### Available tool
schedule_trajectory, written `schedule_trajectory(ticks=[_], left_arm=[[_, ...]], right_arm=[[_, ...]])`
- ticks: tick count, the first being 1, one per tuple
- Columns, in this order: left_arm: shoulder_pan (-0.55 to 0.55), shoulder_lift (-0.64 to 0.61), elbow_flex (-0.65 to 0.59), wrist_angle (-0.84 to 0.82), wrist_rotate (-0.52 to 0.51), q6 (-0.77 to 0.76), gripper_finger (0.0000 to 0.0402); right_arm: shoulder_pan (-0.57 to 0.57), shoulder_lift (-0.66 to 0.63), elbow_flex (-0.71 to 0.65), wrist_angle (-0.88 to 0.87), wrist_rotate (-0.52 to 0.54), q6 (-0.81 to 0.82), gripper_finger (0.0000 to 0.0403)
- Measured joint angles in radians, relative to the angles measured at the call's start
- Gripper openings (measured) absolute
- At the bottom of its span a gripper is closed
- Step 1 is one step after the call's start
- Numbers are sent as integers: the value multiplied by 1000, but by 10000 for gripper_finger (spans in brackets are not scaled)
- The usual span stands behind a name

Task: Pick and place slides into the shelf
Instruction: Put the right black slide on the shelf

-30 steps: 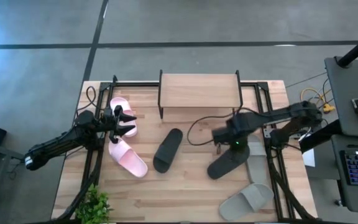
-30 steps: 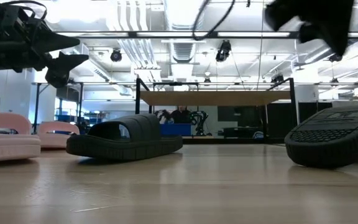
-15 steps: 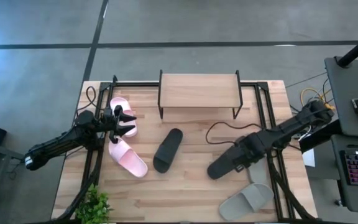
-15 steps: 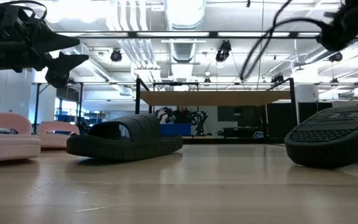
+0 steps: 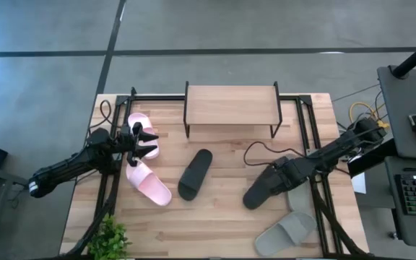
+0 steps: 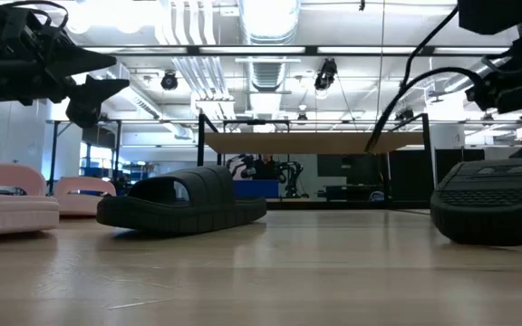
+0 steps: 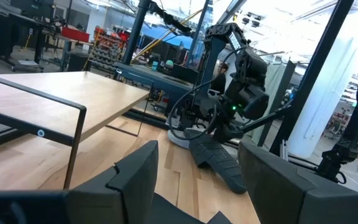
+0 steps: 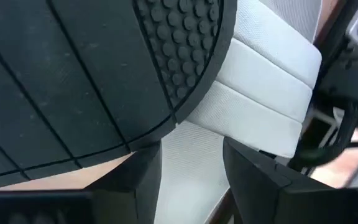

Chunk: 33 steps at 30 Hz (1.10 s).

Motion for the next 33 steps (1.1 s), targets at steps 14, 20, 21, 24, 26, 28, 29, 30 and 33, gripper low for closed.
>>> schedule_trajectory(ticks=[14,20,21,24,26,28,29,30,33], left_arm=[[0,0,0,0,0,0,208],[0,0,0,0,0,0,208],[0,0,0,0,0,0,208],[0,0,0,0,0,0,208],[0,0,0,0,0,0,208],[0,0,0,0,0,0,208],[0,0,0,0,0,0,208],[0,0,0,0,0,0,208],[0,0,0,0,0,0,208]], right_arm=[[-73,24,74,241,201,-172,129],[-138,117,125,416,213,-353,134],[-149,138,142,426,211,-379,134],[-175,207,216,428,213,-481,134],[-192,249,270,430,212,-552,135],[-209,285,317,430,210,-611,137],[-217,301,337,430,210,-633,138],[-225,316,355,430,209,-651,139],[-243,343,385,424,201,-691,142]])
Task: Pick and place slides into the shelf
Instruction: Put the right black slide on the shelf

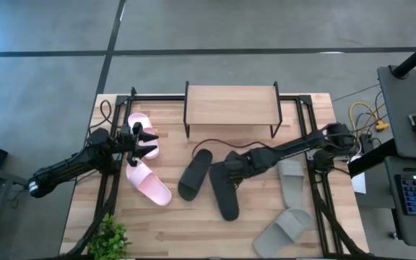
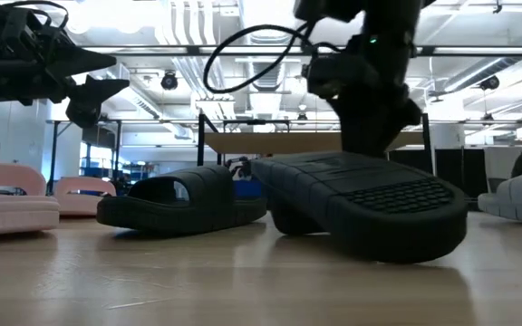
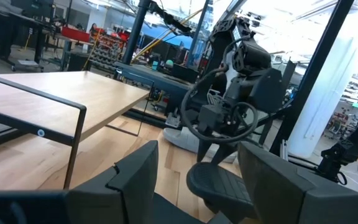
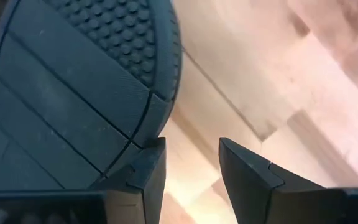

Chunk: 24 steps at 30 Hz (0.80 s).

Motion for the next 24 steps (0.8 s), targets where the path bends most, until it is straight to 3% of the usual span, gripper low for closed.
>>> schedule_trajectory(ticks=[17,19,24], left_arm=[[0,0,0,36,0,-11,208],[0,0,0,89,4,-158,208],[0,-2,0,248,-2,-791,208]], right_arm=[[-4,5,-15,-6,-45,26,136],[-4,5,-15,-6,-46,29,134],[-4,5,-15,-6,-48,36,128]])
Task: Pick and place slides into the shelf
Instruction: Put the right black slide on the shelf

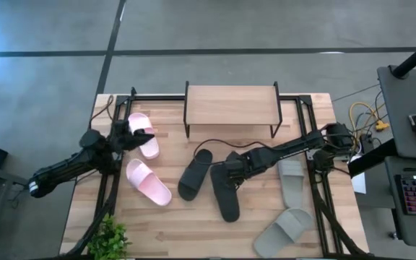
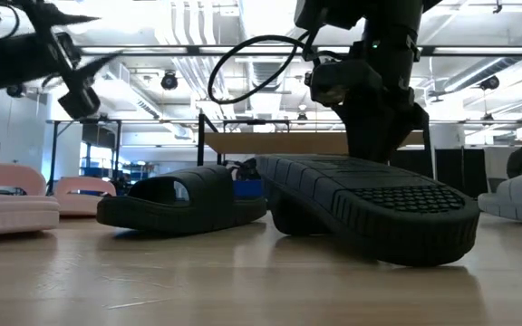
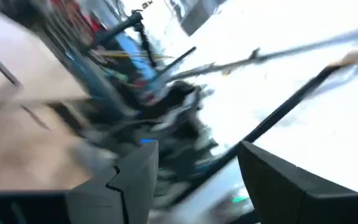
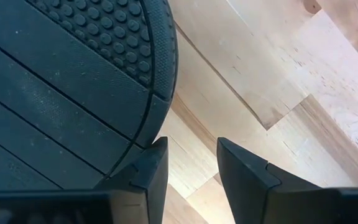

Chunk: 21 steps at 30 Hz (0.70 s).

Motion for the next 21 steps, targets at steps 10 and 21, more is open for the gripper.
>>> schedule_trajectory(ticks=[10,21], left_arm=[[0,5,0,52,-106,-8,208],[0,0,0,212,-164,164,208]], right_arm=[[0,-1,0,-10,-15,-8,132],[0,-1,-1,-36,-20,-11,127]])
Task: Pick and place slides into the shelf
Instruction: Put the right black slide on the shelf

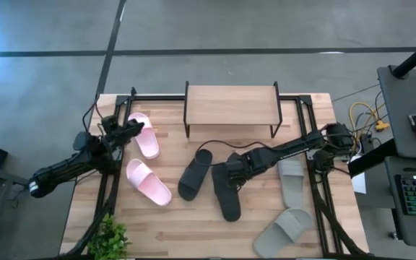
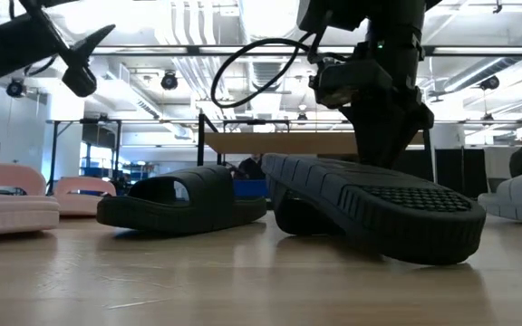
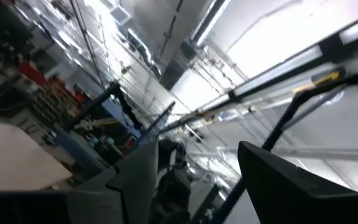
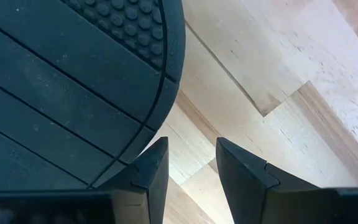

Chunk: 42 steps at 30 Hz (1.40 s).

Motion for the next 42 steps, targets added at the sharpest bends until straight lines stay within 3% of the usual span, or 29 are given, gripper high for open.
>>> schedule_trajectory(ticks=[7,12,16,23,26,30,38,42], left_arm=[[0,3,1,91,-101,-108,208],[-1,40,48,80,-89,-141,208],[-1,112,134,-24,-30,-84,204],[-1,308,332,-358,212,80,182],[-3,375,384,-457,253,145,170],[-42,450,411,-460,296,188,136],[-147,578,409,-461,305,163,20],[-189,639,407,-377,368,160,4]], right_arm=[[0,0,0,-2,2,-6,127],[0,0,0,-3,5,-19,123],[0,0,0,-4,5,-19,126],[0,-1,0,-11,-3,-10,130],[0,-1,0,-18,-7,18,126],[0,-1,0,-17,-29,42,123],[0,-1,0,-17,-31,116,125],[0,-1,0,-18,-52,159,120]])
